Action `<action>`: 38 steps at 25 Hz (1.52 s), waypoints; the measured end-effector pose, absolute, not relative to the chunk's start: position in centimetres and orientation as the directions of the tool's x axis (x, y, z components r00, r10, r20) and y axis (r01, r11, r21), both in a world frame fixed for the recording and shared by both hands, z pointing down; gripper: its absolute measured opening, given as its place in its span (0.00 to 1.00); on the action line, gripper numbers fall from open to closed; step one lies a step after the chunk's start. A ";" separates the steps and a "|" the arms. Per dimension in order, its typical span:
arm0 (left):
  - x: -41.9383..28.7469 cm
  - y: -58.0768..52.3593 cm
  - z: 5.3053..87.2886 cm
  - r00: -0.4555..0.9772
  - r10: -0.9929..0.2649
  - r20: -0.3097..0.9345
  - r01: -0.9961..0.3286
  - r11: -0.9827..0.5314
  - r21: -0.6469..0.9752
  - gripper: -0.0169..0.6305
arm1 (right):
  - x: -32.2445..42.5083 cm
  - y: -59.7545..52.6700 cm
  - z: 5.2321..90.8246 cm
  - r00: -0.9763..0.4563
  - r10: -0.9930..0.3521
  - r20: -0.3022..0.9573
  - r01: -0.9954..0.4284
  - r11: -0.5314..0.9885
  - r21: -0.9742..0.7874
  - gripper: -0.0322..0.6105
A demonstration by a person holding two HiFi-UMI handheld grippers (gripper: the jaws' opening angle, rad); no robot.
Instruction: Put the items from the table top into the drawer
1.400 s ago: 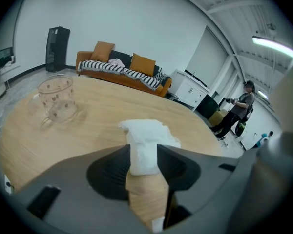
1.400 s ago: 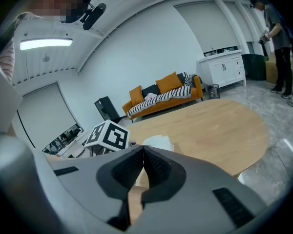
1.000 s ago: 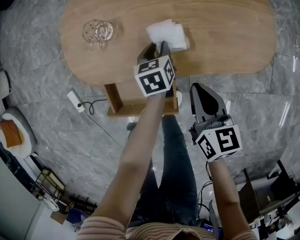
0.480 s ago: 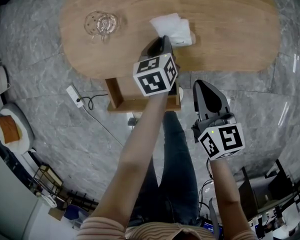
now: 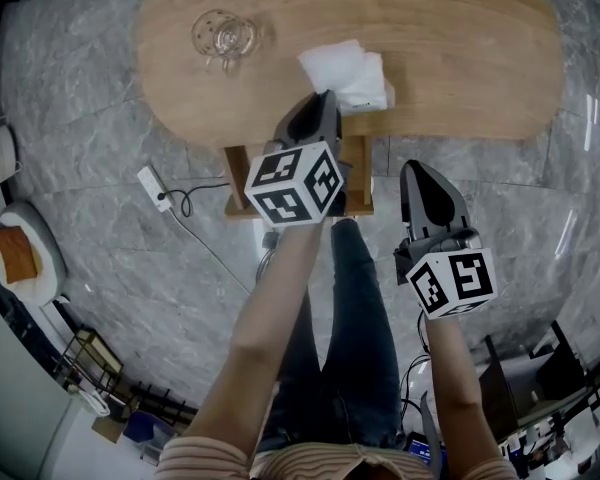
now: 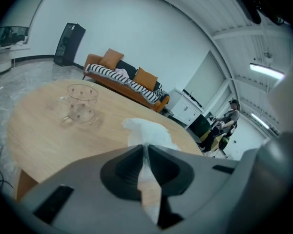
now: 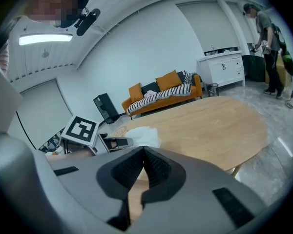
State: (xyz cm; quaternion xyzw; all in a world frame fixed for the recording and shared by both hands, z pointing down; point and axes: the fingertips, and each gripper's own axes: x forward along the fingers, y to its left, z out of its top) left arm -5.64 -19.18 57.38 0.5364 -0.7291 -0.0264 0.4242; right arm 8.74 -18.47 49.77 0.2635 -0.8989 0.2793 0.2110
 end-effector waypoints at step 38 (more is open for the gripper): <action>-11.6 4.7 57.1 -0.050 -0.789 0.612 -0.727 0.449 0.520 0.09 | 0.2 -1.4 51.6 -0.765 -0.295 0.572 -0.568 0.727 -0.386 0.06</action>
